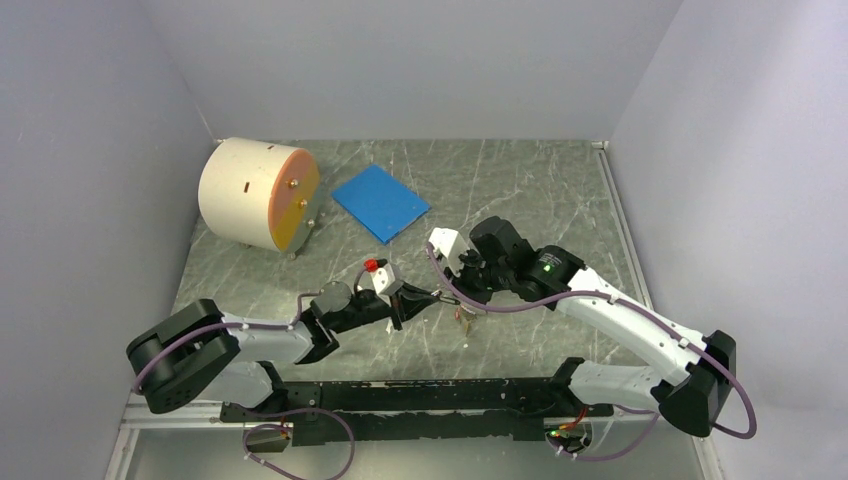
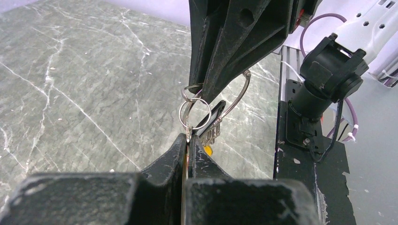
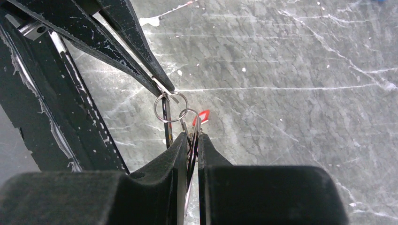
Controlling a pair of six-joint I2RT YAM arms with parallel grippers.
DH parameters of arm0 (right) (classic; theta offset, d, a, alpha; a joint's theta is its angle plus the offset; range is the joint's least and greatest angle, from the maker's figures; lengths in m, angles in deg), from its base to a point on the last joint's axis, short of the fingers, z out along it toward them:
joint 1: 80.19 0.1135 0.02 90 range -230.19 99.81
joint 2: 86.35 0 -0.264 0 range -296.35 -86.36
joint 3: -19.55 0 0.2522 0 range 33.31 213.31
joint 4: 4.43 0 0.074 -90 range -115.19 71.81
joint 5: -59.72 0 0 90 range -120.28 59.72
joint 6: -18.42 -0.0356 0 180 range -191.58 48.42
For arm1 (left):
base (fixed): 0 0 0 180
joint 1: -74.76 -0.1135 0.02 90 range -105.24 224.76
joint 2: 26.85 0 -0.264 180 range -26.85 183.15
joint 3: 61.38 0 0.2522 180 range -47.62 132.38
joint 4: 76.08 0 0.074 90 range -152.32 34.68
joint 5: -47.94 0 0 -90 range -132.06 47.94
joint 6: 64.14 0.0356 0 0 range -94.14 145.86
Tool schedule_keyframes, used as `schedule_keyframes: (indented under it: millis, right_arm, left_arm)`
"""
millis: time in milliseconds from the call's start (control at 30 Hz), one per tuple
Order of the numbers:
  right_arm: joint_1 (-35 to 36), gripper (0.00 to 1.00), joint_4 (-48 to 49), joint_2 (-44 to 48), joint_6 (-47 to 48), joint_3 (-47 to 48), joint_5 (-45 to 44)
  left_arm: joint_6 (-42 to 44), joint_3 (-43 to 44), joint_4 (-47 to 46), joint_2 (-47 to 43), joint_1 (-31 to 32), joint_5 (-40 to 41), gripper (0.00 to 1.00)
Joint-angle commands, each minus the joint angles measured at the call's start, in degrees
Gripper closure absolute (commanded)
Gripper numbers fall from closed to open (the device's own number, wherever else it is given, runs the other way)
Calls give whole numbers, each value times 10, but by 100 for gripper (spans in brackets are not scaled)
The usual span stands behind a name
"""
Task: Remove the keys from the keyring
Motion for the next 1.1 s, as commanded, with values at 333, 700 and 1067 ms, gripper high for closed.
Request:
schedule_keyframes:
  millis: [333, 700, 1067]
  right_arm:
    - [-25, 100, 45, 17, -53, 5, -49]
    - [-24, 100, 60, 18, -75, -1, -86]
    - [-30, 100, 73, 38, -102, -12, -138]
  left_arm:
    - [55, 13, 78, -17, 42, 5, 98]
    - [88, 41, 116, -13, 89, 19, 98]
    - [56, 10, 74, -16, 90, 57, 98]
